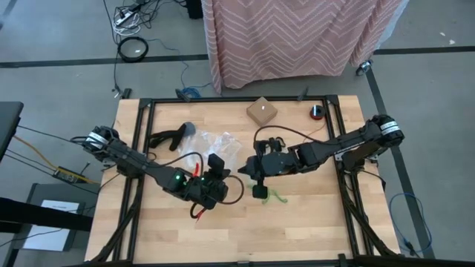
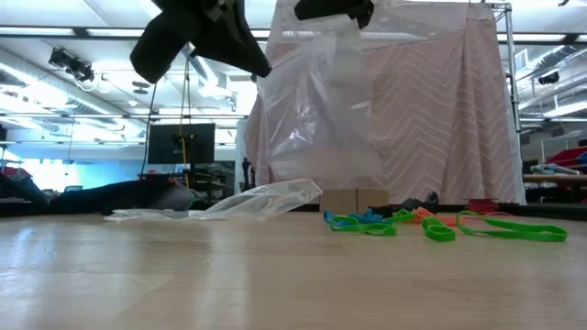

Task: Sort rubber bands
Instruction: Open the transparent zip bag

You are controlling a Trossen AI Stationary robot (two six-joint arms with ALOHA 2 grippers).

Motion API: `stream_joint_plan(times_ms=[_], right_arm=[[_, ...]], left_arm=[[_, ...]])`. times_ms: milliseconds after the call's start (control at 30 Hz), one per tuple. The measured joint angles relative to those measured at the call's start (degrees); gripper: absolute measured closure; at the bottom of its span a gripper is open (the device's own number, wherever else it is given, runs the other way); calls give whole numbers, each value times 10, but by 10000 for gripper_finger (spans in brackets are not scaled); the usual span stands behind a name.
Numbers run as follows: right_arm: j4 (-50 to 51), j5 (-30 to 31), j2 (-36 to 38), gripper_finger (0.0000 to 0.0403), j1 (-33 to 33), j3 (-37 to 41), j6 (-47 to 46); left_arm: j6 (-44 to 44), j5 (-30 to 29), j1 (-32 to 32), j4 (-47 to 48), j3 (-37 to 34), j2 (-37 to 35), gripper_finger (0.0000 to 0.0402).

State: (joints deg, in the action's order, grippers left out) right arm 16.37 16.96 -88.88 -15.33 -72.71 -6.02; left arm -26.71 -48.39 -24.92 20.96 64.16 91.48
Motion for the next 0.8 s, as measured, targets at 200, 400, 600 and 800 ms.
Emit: stream_joint_plan(times_ms=[200, 400, 600, 800], right_arm=[[-6, -19, -22, 403, 7, 0, -8], [-1, -14, -36, 403, 20, 0, -8], [52, -28, -38, 403, 33, 0, -37], [79, -74, -39, 403, 36, 0, -60]], left_arm=[[-34, 28, 11, -66, 0, 0, 401], [-46, 59, 12, -65, 0, 0, 401], [-48, 56, 12, -64, 0, 1, 401], [-67, 56, 15, -86, 0, 1, 401]])
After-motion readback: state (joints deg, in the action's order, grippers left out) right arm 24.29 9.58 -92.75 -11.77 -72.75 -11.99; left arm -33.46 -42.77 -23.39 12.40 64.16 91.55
